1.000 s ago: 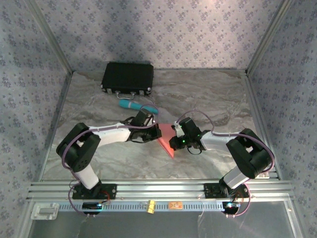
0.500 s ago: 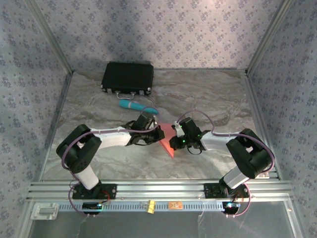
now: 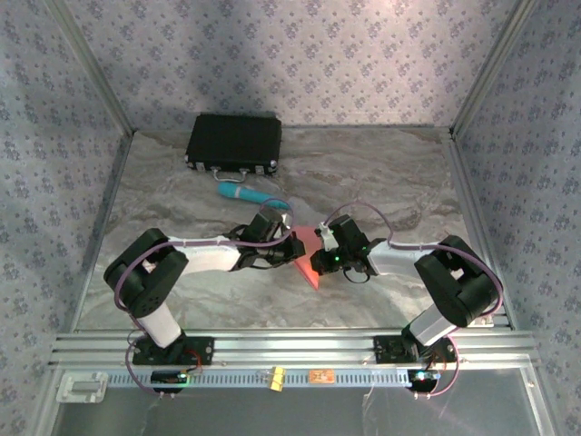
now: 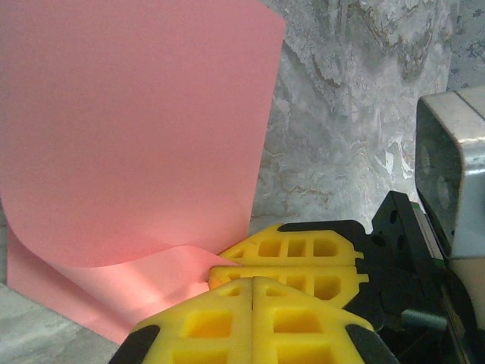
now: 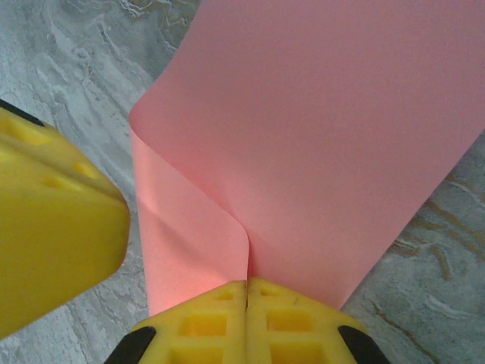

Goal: Fold a paper plane with a square sheet of paper (pick it up from the middle)
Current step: Third fold the triangle at the center of the table.

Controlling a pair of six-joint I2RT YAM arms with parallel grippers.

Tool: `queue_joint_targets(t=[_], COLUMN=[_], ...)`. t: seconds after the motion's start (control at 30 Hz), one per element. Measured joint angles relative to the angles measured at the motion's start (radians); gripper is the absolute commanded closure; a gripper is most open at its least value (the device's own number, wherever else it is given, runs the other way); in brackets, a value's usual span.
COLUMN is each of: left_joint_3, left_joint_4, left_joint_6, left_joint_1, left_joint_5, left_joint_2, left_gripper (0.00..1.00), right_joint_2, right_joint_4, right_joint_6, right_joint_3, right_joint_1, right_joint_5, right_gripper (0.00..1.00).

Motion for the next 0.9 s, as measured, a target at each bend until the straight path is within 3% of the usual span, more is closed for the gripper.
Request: queue_joint_targets(t=[0.9], left_joint_3=[-0.031], left_joint_4=[0.018], left_joint_6=[0.009], left_joint_1=[-0.011], left_joint_5=[-0.016], left_joint_2=[0.085], left_gripper=[1.0], right_joint_2=[0.0], right_joint_4=[-0.003], right_joint_6=[0.0], right_joint_3=[0.0], right_joint_1=[-0.008], right_joint_5=[-0.009], right_gripper=[0.98])
